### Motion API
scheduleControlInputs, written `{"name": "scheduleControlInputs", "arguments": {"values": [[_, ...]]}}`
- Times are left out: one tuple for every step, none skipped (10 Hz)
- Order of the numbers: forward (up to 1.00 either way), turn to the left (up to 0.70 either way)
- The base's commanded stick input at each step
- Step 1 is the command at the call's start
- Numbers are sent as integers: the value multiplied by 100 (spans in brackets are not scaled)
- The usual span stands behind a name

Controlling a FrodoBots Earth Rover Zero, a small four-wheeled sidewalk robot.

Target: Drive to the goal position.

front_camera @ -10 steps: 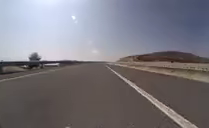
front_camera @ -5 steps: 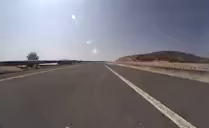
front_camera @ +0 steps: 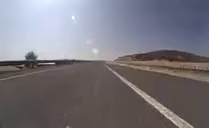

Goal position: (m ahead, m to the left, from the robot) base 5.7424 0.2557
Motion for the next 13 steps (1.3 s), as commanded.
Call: {"name": "scheduleControlInputs", "arguments": {"values": [[100,6],[100,0],[100,0],[100,0],[100,0],[100,0],[100,0],[100,0],[100,0],[100,0],[100,0],[100,0],[100,0]]}}
